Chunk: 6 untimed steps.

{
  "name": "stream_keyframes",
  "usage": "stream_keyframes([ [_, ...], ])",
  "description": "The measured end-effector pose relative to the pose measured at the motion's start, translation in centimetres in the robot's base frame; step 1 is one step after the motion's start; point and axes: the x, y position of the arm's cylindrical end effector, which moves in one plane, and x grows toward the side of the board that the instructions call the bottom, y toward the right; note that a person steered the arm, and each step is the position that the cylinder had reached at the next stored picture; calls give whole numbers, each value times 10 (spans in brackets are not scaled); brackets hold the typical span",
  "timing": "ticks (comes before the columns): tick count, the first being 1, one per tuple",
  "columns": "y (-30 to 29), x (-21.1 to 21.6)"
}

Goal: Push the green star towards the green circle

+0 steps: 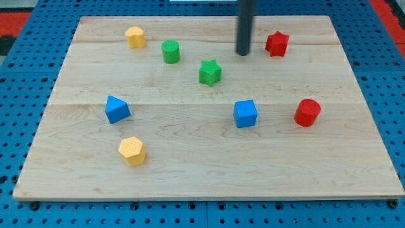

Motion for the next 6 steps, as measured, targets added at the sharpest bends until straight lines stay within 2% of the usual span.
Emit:
stream_keyframes([
  [1,45,57],
  [2,6,113],
  [3,-68,103],
  [4,-121,73],
  [5,-116,60],
  [6,-45,50],
])
